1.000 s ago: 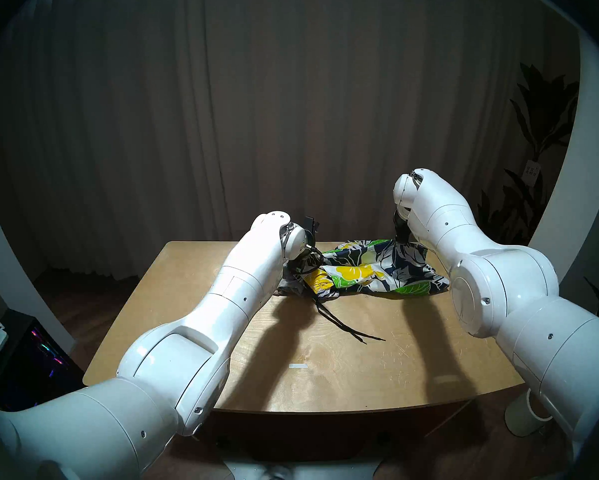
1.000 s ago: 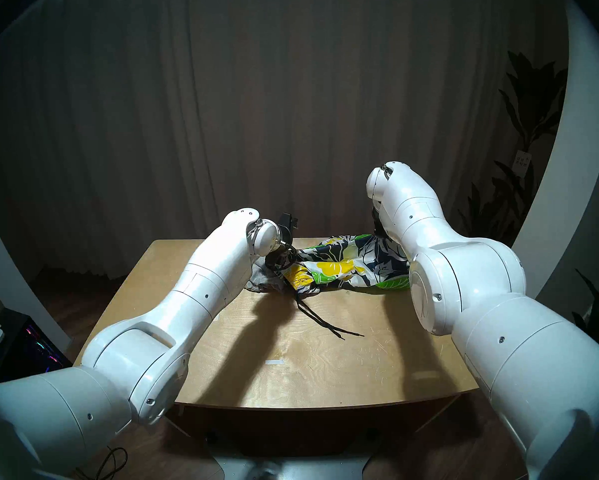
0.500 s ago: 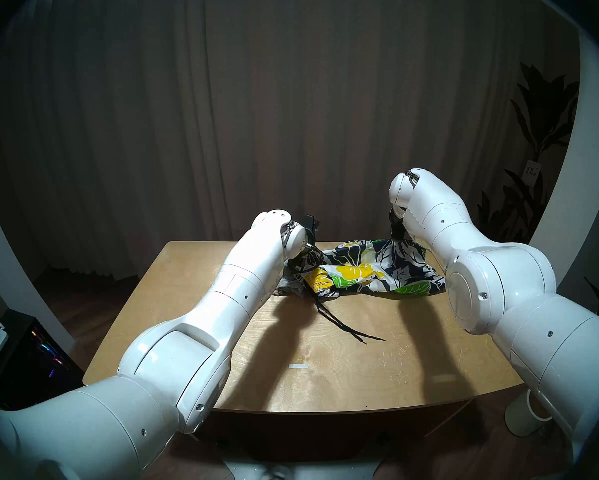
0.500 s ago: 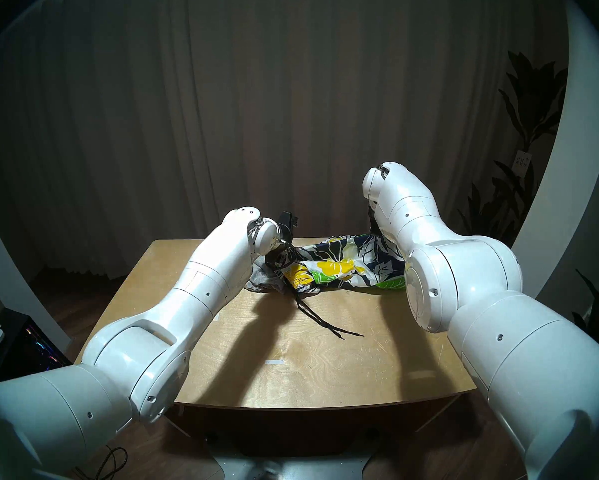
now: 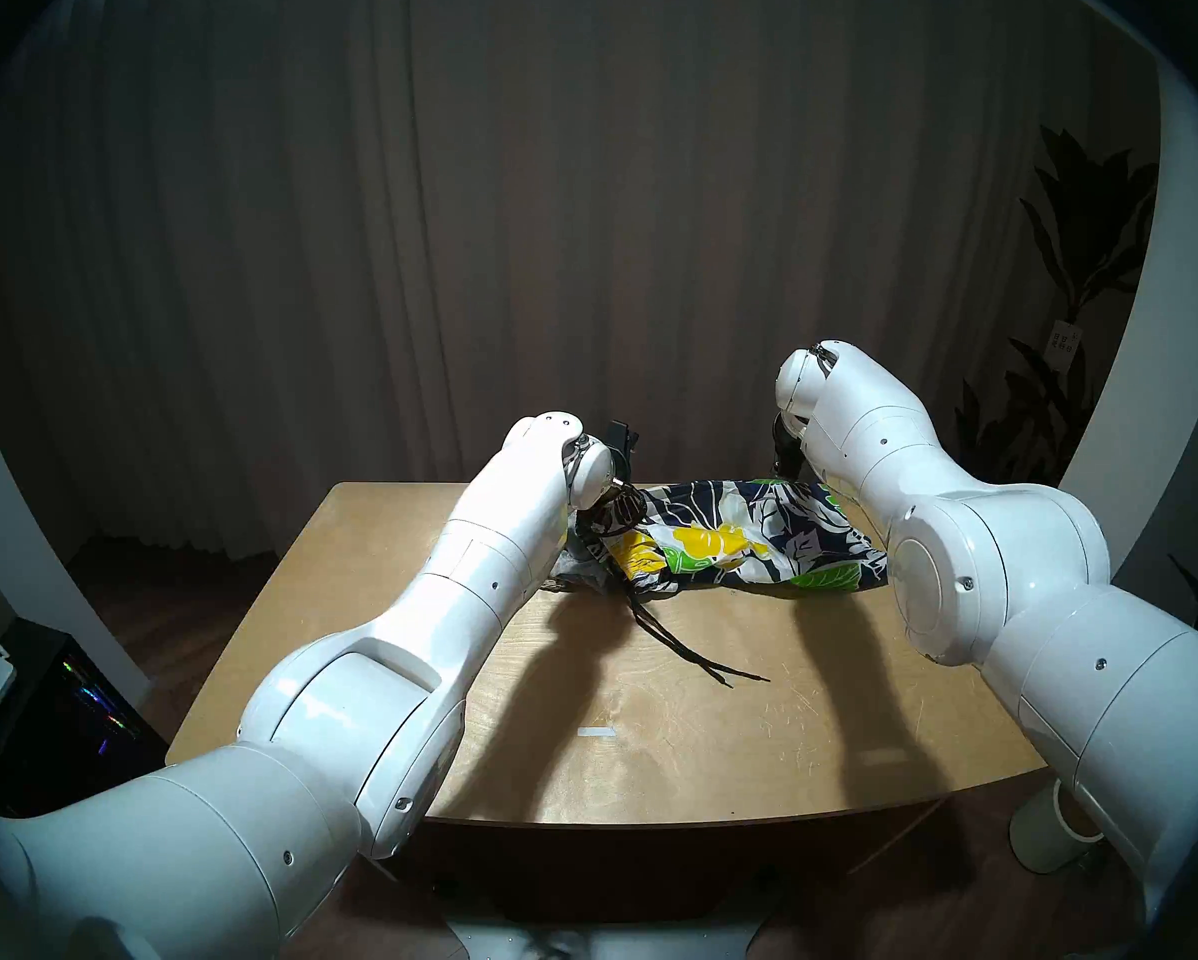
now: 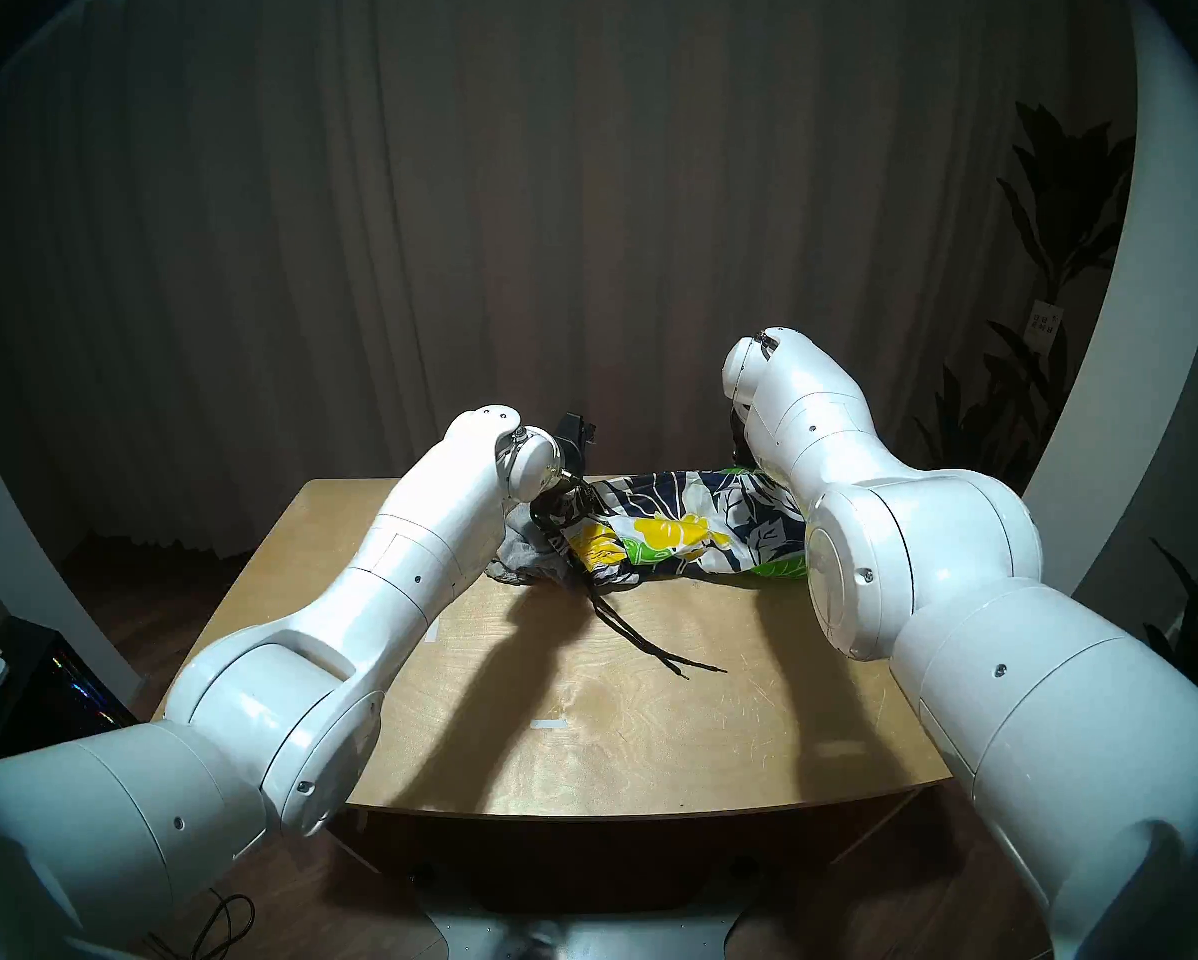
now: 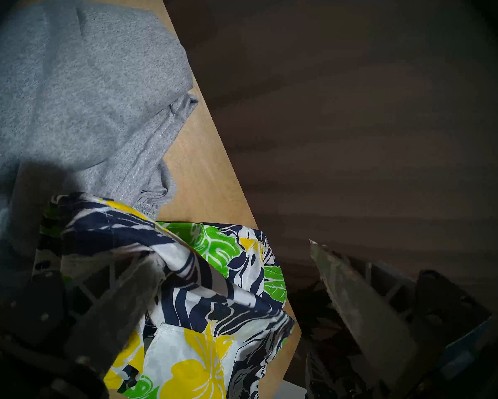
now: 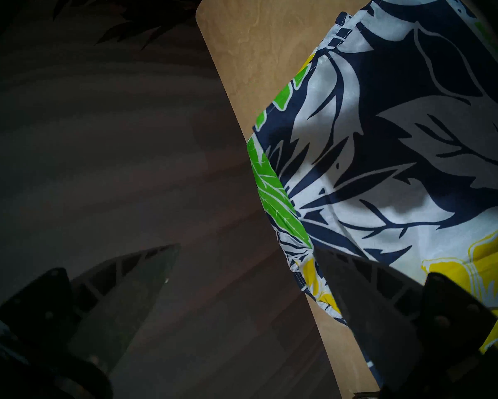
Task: Fold pants twice and stack them
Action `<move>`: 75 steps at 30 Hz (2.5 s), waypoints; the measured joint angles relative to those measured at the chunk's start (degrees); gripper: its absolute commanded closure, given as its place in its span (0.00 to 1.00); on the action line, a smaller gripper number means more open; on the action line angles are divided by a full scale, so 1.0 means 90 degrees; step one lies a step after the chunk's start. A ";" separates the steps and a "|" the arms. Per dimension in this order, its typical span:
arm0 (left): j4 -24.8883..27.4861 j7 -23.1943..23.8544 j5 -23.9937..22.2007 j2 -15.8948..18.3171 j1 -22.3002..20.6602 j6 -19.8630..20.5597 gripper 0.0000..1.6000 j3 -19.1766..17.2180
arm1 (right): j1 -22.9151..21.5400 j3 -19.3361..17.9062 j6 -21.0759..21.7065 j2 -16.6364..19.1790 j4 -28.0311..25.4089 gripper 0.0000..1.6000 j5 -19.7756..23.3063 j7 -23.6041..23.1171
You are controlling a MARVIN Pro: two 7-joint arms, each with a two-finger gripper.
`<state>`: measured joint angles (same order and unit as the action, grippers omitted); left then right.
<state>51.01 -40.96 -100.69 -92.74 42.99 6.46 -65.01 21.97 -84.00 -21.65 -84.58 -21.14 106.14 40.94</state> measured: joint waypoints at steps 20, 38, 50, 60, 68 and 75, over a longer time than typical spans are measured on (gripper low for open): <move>-0.0182 0.0090 0.0150 -0.0081 -0.0069 0.0043 0.00 -0.0012 | -0.0090 -0.0183 0.0312 -0.0067 0.0274 0.00 0.0234 -0.0613; -0.0168 -0.0027 0.0245 -0.0255 -0.0077 0.0224 0.00 0.0213 | -0.0206 -0.0291 0.0490 -0.0025 0.0526 0.00 0.0337 -0.1003; 0.0255 -0.0042 0.0429 -0.0151 -0.0183 0.0272 0.00 0.0262 | -0.0223 -0.0303 0.0617 -0.0036 0.0696 0.00 0.0346 -0.1279; 0.1028 0.0142 0.0729 0.0294 -0.0108 0.0219 0.00 0.0263 | -0.0213 -0.0214 0.1045 -0.0087 0.0754 0.00 0.0321 -0.1609; 0.1713 0.0576 0.1067 0.0706 0.0125 0.0458 0.00 0.0577 | -0.0218 -0.0100 0.1502 -0.0062 0.0537 0.00 0.0256 -0.1679; 0.2083 0.0743 0.1283 0.1111 0.0359 0.0584 0.00 0.0671 | -0.0185 -0.0025 0.1793 0.0017 0.0424 0.00 0.0206 -0.1659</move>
<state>69.75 -34.27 -89.14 -82.74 46.22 11.72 -58.97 20.31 -84.23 -5.51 -84.43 -17.33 107.99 26.01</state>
